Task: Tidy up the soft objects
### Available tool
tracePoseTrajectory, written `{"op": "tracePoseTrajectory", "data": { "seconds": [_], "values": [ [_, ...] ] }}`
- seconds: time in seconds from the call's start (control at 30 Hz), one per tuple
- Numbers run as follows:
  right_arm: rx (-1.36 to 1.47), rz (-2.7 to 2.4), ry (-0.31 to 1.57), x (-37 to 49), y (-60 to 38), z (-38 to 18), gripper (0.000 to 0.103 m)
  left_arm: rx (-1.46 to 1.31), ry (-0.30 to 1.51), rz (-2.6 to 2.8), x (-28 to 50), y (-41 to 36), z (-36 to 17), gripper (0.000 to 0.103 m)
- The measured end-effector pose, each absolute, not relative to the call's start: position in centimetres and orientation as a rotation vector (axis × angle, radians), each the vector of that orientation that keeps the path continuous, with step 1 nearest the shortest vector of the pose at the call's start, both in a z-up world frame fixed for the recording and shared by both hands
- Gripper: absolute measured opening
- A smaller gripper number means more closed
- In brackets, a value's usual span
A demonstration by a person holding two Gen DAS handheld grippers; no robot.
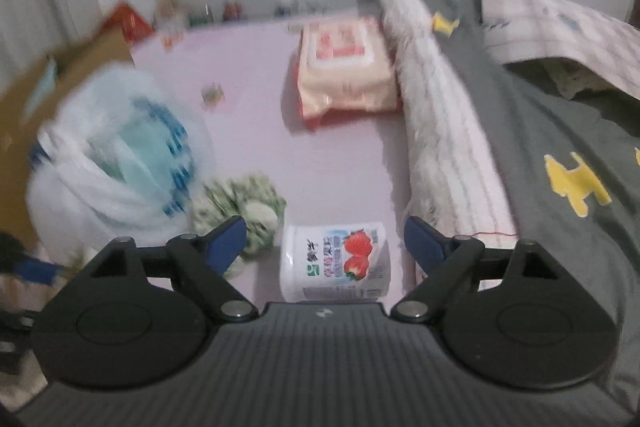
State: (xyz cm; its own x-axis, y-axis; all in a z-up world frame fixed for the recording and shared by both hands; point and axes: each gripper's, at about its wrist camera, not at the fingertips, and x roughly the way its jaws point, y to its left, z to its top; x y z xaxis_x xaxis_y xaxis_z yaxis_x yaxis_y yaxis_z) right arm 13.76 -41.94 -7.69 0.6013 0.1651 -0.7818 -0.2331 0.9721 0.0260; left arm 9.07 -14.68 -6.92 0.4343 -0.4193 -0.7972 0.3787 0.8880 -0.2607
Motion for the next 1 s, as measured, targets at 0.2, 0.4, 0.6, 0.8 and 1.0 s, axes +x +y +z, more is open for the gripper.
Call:
{"op": "tracePoseTrajectory", "data": {
  "seconds": [0.2, 0.4, 0.6, 0.8, 1.0],
  "values": [
    [-0.054, 0.184, 0.954, 14.5, -42.1, -9.3, 0.06, -0.055, 0.996, -0.487, 9.0, -14.2, -6.6, 0.055],
    [0.588, 0.382, 1.05, 14.0, -47.3, -10.7, 0.06, -0.063, 0.999, -0.482, 9.1, -13.9, -6.7, 0.055],
    [0.738, 0.34, 1.123, 13.4, -49.2, -13.0, 0.065, -0.062, 1.0, -0.489, 9.2, -14.1, -6.8, 0.055],
    [0.533, 0.255, 1.022, 12.3, -49.1, -9.8, 0.072, -0.047, 1.01, -0.496, 9.3, -14.5, -7.3, 0.055],
    [0.292, 0.318, 1.026, 13.0, -45.2, -8.9, 0.082, -0.033, 1.026, -0.482, 9.7, -15.1, -7.8, 0.055]
  ]
}}
